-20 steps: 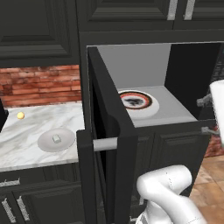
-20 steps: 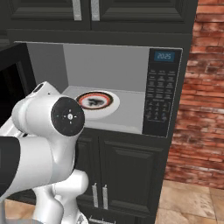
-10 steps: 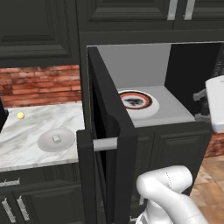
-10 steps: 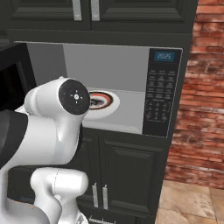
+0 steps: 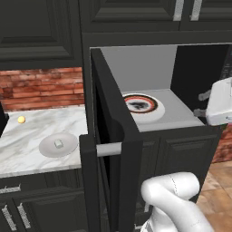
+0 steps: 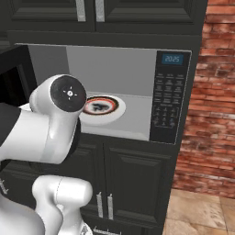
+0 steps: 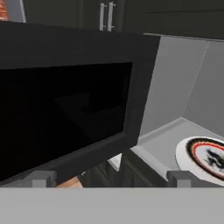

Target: Pick the marshmallow from the counter and place it in the microwave. Then turn on the microwave.

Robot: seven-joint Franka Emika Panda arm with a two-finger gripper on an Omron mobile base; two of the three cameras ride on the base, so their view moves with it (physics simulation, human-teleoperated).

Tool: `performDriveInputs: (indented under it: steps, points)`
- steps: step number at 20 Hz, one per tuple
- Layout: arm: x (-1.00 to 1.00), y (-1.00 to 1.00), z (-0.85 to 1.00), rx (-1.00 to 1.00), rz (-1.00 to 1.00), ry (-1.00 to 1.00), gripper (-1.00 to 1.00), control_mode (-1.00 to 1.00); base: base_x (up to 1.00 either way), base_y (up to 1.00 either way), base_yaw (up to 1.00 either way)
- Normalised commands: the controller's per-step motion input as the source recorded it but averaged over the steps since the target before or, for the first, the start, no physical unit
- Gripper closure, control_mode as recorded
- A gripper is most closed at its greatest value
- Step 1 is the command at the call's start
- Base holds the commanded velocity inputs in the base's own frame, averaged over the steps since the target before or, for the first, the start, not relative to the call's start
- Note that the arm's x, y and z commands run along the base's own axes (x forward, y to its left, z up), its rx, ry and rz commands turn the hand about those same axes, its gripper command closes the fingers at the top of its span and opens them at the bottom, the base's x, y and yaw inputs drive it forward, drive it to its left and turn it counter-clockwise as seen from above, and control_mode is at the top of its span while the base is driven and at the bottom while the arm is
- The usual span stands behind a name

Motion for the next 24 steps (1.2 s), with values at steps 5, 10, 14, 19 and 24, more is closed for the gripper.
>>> performDriveInputs:
  steps: [5,10,14,19,24]
  points:
    - [0.18,-0.08,-0.08,0.02,-0.25,0.11,-1.0,-1.0,0.0,0.0,0.0]
    - [0.1,-0.12,-0.04,0.03,-0.23,0.11,-1.0,-1.0,0.0,0.0,0.0]
    - [0.11,-0.17,-0.05,0.03,-0.19,0.1,-1.0,-1.0,0.0,0.0,0.0]
    - [0.07,-0.16,-0.03,0.02,-0.18,0.09,-1.0,-1.0,0.0,0.0,0.0]
    - [0.05,-0.15,-0.03,0.02,-0.13,0.05,-1.0,-1.0,0.0,0.0,0.0]
